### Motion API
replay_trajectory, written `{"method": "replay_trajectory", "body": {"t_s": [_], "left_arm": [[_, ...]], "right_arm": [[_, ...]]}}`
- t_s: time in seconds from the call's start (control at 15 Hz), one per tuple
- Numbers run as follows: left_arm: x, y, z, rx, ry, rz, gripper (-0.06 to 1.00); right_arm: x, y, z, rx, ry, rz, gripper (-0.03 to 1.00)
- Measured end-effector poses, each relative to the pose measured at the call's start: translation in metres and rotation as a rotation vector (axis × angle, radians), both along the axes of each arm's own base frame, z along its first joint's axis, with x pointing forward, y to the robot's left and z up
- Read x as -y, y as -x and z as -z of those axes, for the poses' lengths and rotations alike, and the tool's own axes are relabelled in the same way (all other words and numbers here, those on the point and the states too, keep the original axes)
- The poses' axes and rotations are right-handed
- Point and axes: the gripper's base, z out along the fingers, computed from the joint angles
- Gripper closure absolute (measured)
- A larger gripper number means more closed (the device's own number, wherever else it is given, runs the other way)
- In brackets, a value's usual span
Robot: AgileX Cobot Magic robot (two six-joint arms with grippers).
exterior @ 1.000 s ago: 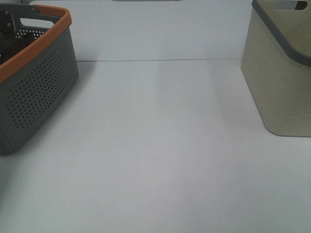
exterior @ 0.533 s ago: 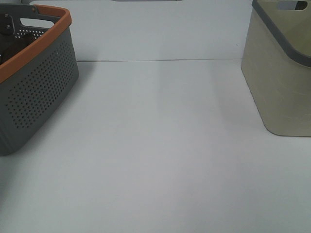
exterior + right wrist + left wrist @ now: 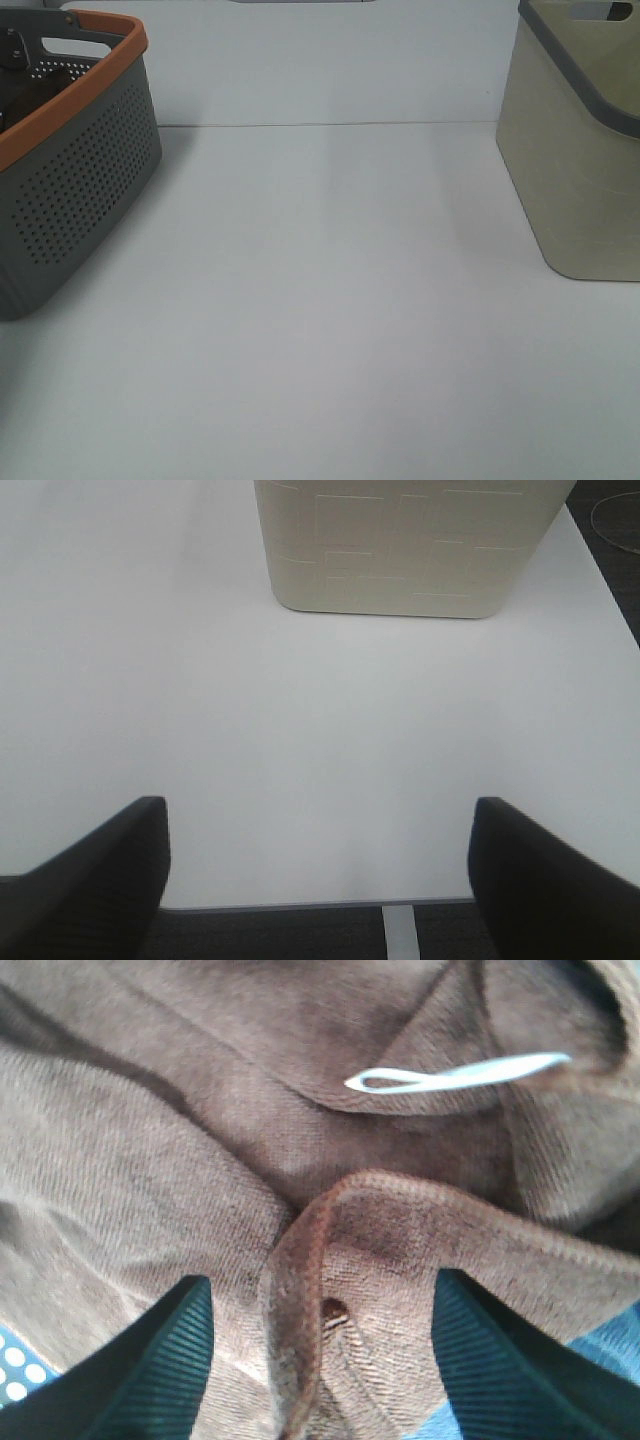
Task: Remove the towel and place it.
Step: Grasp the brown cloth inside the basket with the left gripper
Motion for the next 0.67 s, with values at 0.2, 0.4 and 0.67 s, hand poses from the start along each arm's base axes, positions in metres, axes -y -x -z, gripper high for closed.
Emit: {"method": "replay_trajectory", "body": {"t_s": [0.2, 0.4, 0.67], "left_arm": [[-0.0014, 0.0001, 0.0000, -0.002, -0.016, 0.000, 0.37], [-0.0023, 0.0002, -0.0001, -0.005, -0.036, 0.048, 0.67], [-0.0025, 0.0001, -0.0001, -0.003, -0.032, 0.019, 0.94]], "right_arm": [[0.0000, 0.0000, 0.0000, 0.000, 0.000, 0.000, 0.16], [0.0000, 0.0000, 0.0000, 0.000, 0.000, 0.000, 0.16], [0.0000, 0.0000, 0.0000, 0.000, 0.000, 0.000, 0.16]]}}
